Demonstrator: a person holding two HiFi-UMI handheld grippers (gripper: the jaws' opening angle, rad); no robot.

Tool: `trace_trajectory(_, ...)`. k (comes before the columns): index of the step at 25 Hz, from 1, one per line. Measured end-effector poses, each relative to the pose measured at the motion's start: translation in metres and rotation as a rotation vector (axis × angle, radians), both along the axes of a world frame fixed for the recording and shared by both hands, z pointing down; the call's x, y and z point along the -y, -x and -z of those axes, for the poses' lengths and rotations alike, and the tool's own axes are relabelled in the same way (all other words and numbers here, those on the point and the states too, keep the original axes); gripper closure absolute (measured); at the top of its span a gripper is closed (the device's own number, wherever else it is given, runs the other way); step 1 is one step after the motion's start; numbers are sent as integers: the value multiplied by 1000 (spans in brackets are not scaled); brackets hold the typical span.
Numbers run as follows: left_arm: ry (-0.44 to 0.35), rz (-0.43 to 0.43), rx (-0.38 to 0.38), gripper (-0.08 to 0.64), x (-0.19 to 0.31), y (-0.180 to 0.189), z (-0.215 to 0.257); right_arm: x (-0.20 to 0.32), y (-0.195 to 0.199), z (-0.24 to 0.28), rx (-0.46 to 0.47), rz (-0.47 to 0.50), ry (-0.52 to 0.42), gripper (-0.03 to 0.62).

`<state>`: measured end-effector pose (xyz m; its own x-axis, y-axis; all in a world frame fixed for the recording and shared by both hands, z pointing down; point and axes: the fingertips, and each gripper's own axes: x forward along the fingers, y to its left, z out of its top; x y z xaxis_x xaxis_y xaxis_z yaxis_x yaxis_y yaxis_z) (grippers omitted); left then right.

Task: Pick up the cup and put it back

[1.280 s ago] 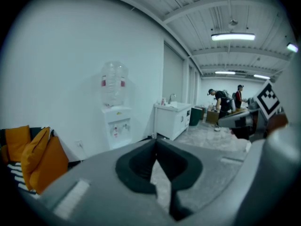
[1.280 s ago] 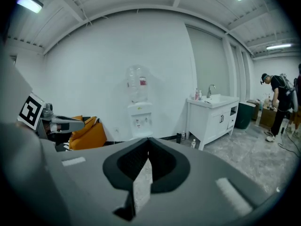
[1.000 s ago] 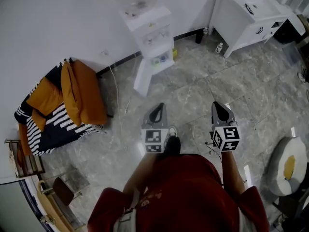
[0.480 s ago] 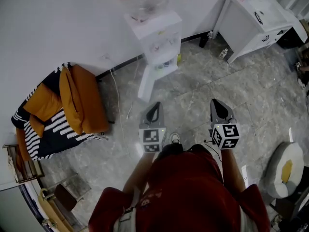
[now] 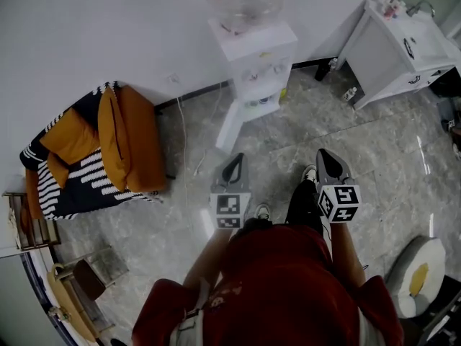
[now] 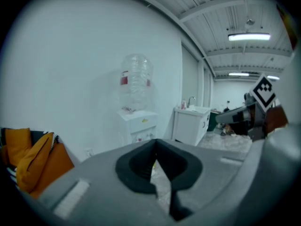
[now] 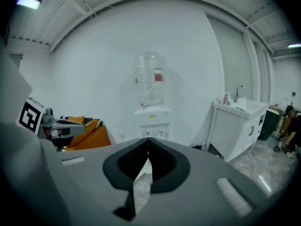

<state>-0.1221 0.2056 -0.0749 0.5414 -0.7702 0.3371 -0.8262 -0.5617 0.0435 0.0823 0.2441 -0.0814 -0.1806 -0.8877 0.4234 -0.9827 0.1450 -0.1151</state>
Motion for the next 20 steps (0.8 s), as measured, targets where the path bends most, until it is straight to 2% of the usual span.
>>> trace_trajectory(9,22,145,32,560,41,-18,-9,68,-47,-20,44,71,26,592)
trace_trajectory(15,24,193,41,560,81,-69,-5,124,-90,-22,61,144,38,591)
trace_trajectory(20,32,221,59,561,108,-120,1,162,-146,-21,53,161,34,591)
